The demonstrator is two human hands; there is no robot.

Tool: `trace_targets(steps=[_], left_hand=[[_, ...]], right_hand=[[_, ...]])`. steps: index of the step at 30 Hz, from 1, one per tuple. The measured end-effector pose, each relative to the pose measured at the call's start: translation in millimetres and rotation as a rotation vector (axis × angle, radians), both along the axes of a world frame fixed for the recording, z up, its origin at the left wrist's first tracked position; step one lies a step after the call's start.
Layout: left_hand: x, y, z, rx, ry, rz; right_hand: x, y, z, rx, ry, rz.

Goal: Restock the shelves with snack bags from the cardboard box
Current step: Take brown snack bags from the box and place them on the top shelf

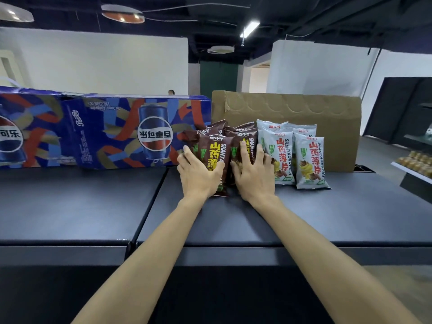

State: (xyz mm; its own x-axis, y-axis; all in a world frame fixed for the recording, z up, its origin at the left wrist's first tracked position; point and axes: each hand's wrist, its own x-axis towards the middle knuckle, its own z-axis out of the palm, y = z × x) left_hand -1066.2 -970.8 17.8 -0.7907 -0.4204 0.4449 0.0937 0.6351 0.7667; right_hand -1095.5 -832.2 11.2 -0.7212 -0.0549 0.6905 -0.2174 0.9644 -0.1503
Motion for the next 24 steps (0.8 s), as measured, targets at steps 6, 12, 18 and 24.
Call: trace_targets(steps=[6,12,18,24], left_hand=[[-13.0,-3.8,5.2,0.276,-0.091,-0.171],[-17.4,-11.3,5.5,0.375,0.04,-0.282],[-24.5,-1.9,0.1,0.363,0.049,-0.426],[-25.5,-8.8,-2.2,0.295,0.046,-0.376]], right_hand=[[-2.2,-2.4,3.4,0.06,0.138,0.257],[-5.1,-4.7,2.1,0.07,0.049,0.321],[-4.4,-0.9,1.4,0.041,0.035,0.279],[-0.9,-8.5,-0.9,0.049,0.022,0.232]])
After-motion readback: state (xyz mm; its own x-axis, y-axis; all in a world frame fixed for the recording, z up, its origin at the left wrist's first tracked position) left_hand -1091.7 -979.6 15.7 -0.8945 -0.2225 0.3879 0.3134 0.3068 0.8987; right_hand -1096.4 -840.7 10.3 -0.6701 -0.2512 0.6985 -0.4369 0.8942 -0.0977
